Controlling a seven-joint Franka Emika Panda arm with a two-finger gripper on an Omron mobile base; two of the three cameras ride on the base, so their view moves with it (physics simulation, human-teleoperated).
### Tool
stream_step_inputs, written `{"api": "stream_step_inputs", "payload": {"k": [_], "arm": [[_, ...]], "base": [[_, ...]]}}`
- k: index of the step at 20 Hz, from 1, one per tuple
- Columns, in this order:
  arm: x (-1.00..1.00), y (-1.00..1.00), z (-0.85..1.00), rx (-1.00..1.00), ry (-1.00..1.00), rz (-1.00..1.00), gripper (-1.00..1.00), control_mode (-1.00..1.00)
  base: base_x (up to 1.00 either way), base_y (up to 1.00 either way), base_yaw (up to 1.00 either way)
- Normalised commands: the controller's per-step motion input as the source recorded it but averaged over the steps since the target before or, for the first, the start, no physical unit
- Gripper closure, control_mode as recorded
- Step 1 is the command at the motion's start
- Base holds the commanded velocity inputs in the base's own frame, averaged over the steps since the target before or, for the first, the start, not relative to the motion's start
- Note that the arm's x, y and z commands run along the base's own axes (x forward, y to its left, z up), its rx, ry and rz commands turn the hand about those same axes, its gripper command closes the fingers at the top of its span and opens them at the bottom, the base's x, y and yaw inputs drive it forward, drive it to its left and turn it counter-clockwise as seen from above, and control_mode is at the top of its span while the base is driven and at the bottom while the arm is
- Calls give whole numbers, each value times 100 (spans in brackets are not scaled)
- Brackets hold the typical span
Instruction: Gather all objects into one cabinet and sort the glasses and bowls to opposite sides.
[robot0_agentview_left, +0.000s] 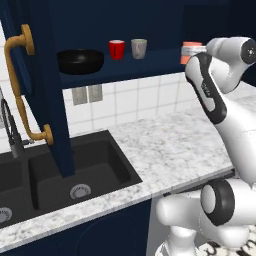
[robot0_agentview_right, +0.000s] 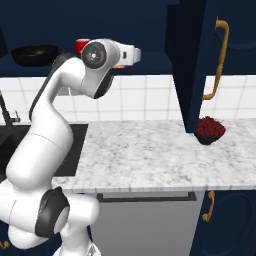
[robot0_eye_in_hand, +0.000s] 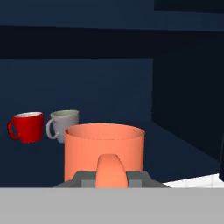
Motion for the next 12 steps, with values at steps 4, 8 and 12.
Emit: {"api": "stream_step_inputs", "payload": {"k": [4, 8, 12], "arm": [[89, -23, -28, 1, -4, -1, 100, -100], [78, -31, -15, 0, 1, 0, 100, -100], [65, -26, 0, 0, 3, 0, 100, -100]], "base": [[0, 0, 0], [0, 0, 0], [0, 0, 0]]}}
